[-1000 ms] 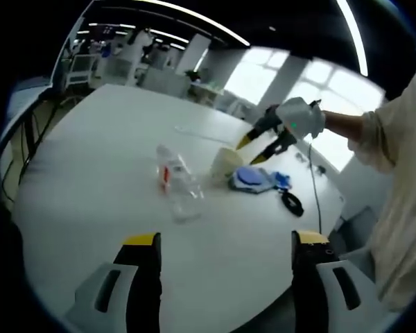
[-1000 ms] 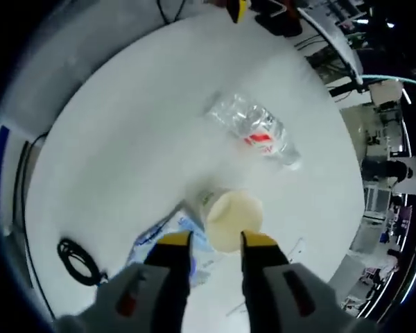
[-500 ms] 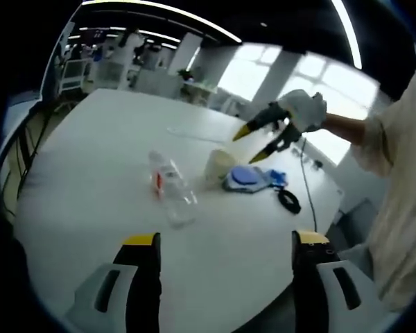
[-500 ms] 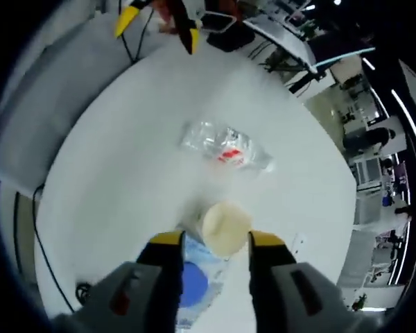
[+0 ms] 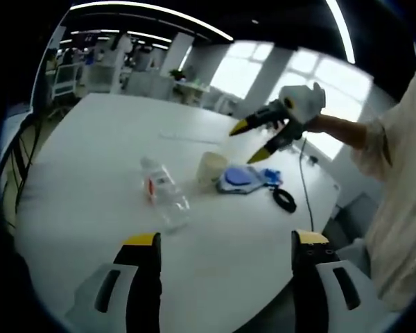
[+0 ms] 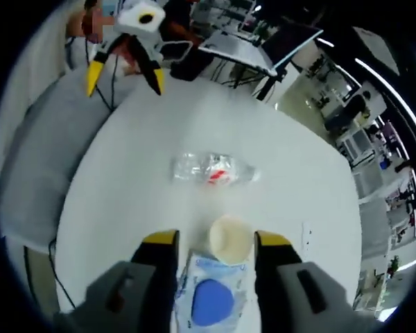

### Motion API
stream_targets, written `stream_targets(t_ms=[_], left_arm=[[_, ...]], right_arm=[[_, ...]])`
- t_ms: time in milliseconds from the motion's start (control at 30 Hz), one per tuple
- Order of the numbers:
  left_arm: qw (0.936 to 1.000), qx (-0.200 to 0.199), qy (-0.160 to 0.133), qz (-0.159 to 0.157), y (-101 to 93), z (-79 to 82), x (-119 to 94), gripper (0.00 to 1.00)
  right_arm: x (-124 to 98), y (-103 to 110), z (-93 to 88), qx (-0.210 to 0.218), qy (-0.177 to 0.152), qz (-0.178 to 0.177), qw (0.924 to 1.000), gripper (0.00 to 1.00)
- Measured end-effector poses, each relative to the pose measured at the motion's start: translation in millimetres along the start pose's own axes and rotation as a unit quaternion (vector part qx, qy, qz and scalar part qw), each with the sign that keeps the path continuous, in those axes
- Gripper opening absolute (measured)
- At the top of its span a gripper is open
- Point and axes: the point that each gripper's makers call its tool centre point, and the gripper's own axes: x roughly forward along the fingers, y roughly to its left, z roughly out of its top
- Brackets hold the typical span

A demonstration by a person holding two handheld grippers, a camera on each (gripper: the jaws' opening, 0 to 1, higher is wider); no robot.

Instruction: Arrange the tabletop items into an orderly group along one side of the table until the central work area is clear of visible clutter.

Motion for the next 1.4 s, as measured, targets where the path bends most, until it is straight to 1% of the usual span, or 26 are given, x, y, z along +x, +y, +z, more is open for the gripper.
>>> stream_targets(t_ms=[67,133,267,367,467,533,600,633,667,700,767,833,867,900,933,967,1000,1033,1067,1100,1167,1200,1233,1300,1333,1400], left_arm=[[1.0,0.003,0.0,-0.002,-1.5,1.5,0.2,0.73],[1.0,0.005,0.001,-0.003,-2.7,2.5,0.5,0.73],[0.9999,0.01,0.004,-0.005,-3.8,3.8,1.2,0.73],[0.9999,0.013,0.005,-0.008,-6.3,5.3,2.3,0.73],[0.9998,0.015,0.005,-0.011,-7.8,6.1,3.3,0.73],[0.9998,0.015,0.006,-0.013,-8.9,6.8,3.9,0.73],[0.9997,0.018,0.006,-0.014,-10.2,7.7,4.2,0.73],[0.9997,0.018,0.006,-0.015,-11.0,8.3,4.3,0.73],[0.9997,0.019,0.005,-0.016,-11.3,8.6,4.3,0.73],[0.9997,0.02,0.006,-0.017,-11.9,8.6,4.2,0.73],[0.9996,0.02,0.006,-0.017,-12.4,8.7,3.8,0.73],[0.9996,0.02,0.006,-0.018,-13.1,8.8,3.0,0.73],[0.9996,0.02,0.006,-0.018,-13.3,8.9,2.6,0.73],[0.9996,0.02,0.005,-0.018,-13.4,8.8,2.2,0.73],[0.9996,0.02,0.006,-0.017,-13.0,8.4,1.9,0.73],[0.9996,0.02,0.006,-0.017,-12.8,8.1,1.6,0.73],[0.9996,0.02,0.007,-0.017,-13.0,7.9,1.1,0.73],[0.9996,0.02,0.006,-0.017,-13.2,7.8,0.7,0.73],[0.9996,0.02,0.006,-0.017,-13.2,7.7,0.1,0.73],[0.9997,0.02,0.006,-0.016,-13.1,7.7,-0.1,0.73],[0.9997,0.018,0.004,-0.016,-12.6,7.8,-0.8,0.73],[0.9997,0.018,0.003,-0.015,-12.2,7.7,-1.3,0.73],[0.9997,0.017,0.003,-0.015,-12.0,7.6,-1.5,0.73],[0.9998,0.015,0.002,-0.013,-10.8,7.0,-2.4,0.73],[0.9998,0.014,0.002,-0.013,-10.0,6.3,-2.7,0.73],[0.9998,0.014,0.001,-0.011,-8.9,5.7,-3.2,0.73]], right_arm=[[-1.1,0.1,6.4,0.026,-0.023,-0.002,0.9994,0.45],[-3.1,4.0,7.4,0.056,-0.031,0.009,0.9979,0.46],[-6.1,2.9,13.0,0.088,-0.051,0.007,0.9948,0.48],[-9.6,1.4,18.8,0.124,-0.068,0.007,0.99,0.51],[-13.5,-2.2,26.1,0.142,-0.084,0.005,0.9863,0.51],[-14.9,-7.6,29.3,0.162,-0.096,0.002,0.9822,0.52],[-15.7,-8.2,34.8,0.183,-0.108,0.01,0.9772,0.51],[-16.0,-10.6,38.8,0.202,-0.114,0.007,0.9727,0.51],[-16.3,-11.7,38.5,0.209,-0.11,0.008,0.9716,0.48],[-16.2,-11.4,41.7,0.226,-0.113,0.016,0.9675,0.48],[-15.8,-15.2,48.8,0.239,-0.129,0.016,0.9622,0.5],[-15.0,-17.4,53.3,0.264,-0.134,0.024,0.9548,0.5],[-14.7,-19.9,57.8,0.275,-0.146,0.024,0.95,0.51],[-13.2,-22.5,58.7,0.288,-0.149,0.031,0.9453,0.51],[-12.6,-23.6,63.5,0.312,-0.157,0.044,0.9359,0.51],[-12.6,-26.9,66.9,0.329,-0.166,0.046,0.9286,0.5],[-12.6,-30.2,72.3,0.356,-0.178,0.057,0.9155,0.5],[-12.3,-30.8,75.1,0.374,-0.181,0.069,0.9072,0.5],[-12.0,-36.2,80.4,0.398,-0.192,0.076,0.894,0.49],[-12.0,-41.6,83.9,0.41,-0.203,0.075,0.886,0.49],[-10.8,-45.0,90.7,0.436,-0.209,0.098,0.8696,0.5],[-9.5,-48.2,92.7,0.443,-0.21,0.098,0.8661,0.5],[-7.4,-54.6,95.5,0.451,-0.216,0.094,0.8606,0.5],[-2.4,-56.9,98.2,0.464,-0.21,0.109,0.8536,0.5],[-0.7,-61.2,99.3,0.467,-0.213,0.105,0.8519,0.5],[3.0,-64.9,103.0,0.481,-0.215,0.116,0.842,0.5]])
